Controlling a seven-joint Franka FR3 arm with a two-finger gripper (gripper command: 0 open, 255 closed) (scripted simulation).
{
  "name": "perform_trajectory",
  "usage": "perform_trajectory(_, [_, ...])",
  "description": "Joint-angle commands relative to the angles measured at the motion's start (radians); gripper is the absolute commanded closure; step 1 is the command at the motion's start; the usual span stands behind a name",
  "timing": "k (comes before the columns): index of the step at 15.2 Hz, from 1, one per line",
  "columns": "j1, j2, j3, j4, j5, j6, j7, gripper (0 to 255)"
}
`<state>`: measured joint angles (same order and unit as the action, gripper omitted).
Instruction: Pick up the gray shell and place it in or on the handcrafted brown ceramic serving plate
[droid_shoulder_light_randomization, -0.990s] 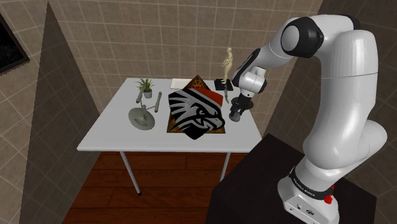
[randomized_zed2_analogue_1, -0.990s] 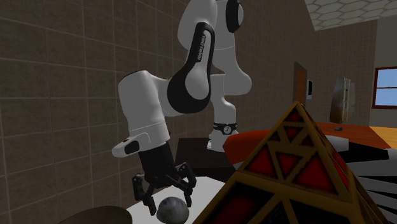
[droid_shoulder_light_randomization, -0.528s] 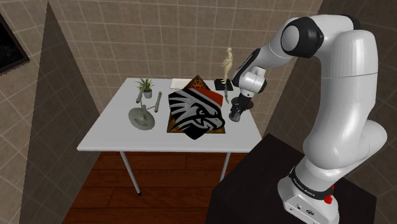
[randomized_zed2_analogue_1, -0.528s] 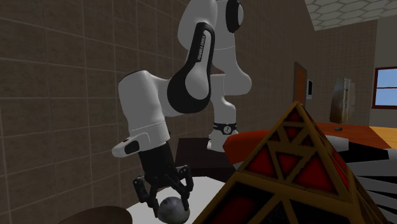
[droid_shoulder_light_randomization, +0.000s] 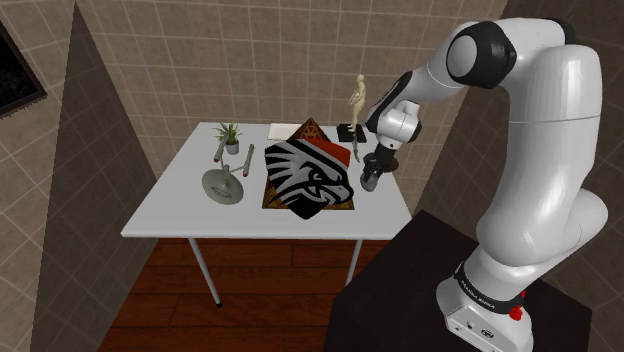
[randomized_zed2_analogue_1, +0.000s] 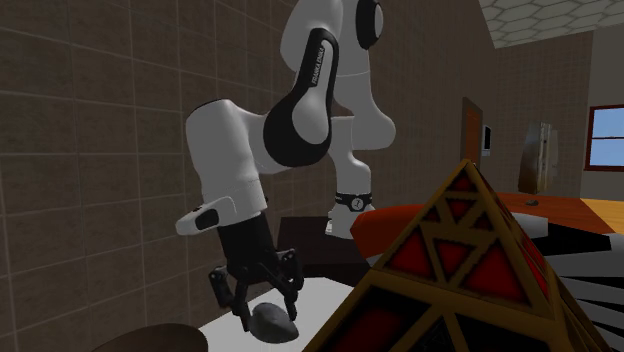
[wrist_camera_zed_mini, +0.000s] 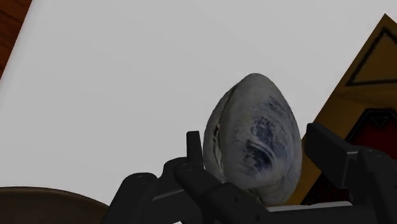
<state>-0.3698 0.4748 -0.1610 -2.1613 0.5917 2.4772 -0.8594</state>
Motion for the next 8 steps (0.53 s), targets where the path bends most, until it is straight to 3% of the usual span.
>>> perform_trajectory(1, [0.005,-0.021,-0.007,-0.004,-0.013,-0.015,0.014,255])
perform_trajectory(8, [0.022,-0.104,-0.034,-0.018,-0.064,-0.077,0.063,255])
